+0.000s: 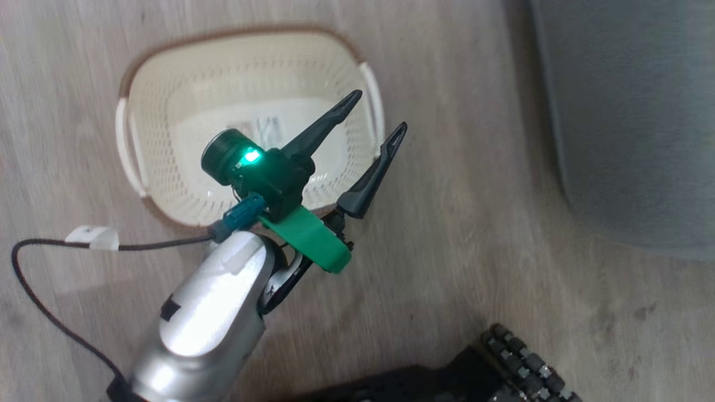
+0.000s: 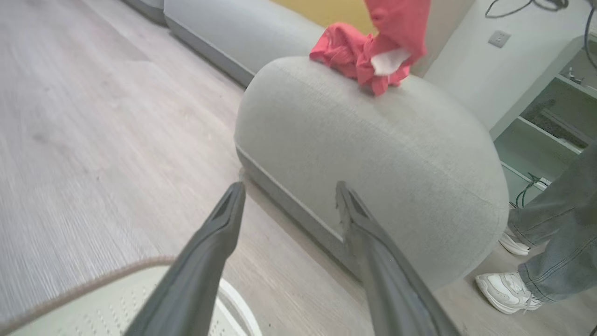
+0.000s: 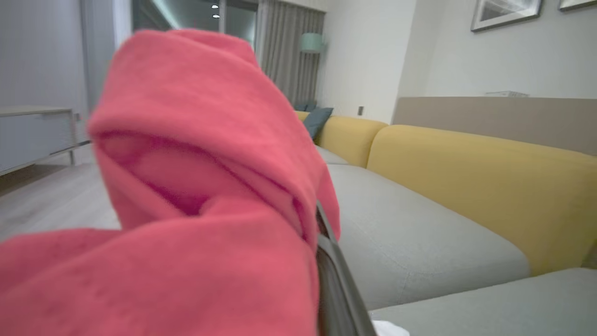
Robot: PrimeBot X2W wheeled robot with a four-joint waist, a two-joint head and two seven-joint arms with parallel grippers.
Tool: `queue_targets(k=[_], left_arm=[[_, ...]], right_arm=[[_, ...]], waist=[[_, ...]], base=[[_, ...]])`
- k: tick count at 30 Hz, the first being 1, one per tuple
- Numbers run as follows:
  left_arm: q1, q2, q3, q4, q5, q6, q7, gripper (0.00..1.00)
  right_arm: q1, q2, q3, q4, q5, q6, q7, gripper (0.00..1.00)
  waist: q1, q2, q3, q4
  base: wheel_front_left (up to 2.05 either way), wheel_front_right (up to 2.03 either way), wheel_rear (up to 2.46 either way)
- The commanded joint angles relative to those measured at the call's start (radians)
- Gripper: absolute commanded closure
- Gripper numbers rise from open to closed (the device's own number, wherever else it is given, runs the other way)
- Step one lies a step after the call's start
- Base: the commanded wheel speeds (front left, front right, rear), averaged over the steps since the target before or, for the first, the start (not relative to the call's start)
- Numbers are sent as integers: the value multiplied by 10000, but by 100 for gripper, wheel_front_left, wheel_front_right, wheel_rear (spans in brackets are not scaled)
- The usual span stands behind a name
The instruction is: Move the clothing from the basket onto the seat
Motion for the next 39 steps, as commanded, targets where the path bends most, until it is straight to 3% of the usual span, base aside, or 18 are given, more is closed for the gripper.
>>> queue_targets(k=[1, 8, 15, 16, 17, 18, 28, 33, 39], left_arm=[[226, 4, 265, -462, 49, -15, -51, 0], [857, 100, 702, -648, 179, -15, -51, 0], [1062, 306, 1081, -806, 458, 11, -51, 0], [1100, 336, 1108, -823, 498, 14, -51, 0], [1181, 424, 1151, -834, 571, 22, -51, 0], [1229, 477, 1180, -823, 592, 30, -51, 0], [1466, 782, 1306, -868, 648, 94, -51, 0], [1534, 620, 1309, -729, 530, 86, -51, 0], [1862, 172, 1411, -270, 202, 54, -51, 0]], right_arm=[[-635, -721, -610, 267, -210, -4, 136, 100], [-1802, -1877, -2676, 2411, -1606, -4, 196, 100], [-1435, -1676, -3834, 4136, -2642, -4, -73, 100], [-1331, -1592, -4043, 4371, -2743, -4, -127, 92], [-1155, -1416, -4366, 4697, -2976, -4, -206, 56], [-1091, -1319, -4518, 4799, -3065, -4, -231, 0], [-43, -857, -5501, 4858, -4081, -4, -273, 0], [1077, -211, -4872, 4070, -4288, -4, -274, 0], [3130, 774, -3797, 2017, -3955, -4, -274, 0]], waist=[[-6, 1, 1394, 879], [-6, 1, 2132, 636], [-6, 1, 2683, 196], [-6, 1, 2737, 137], [-6, 1, 2793, 20], [-6, 1, 2801, -38], [-6, 1, 2349, -587], [-6, 1, 1585, -805], [-6, 1, -6, -792]], base=[[0, 0, 0], [0, 0, 0], [0, 0, 0], [0, 0, 0], [0, 0, 0], [0, 0, 0], [0, 0, 0], [0, 0, 0], [0, 0, 0]])
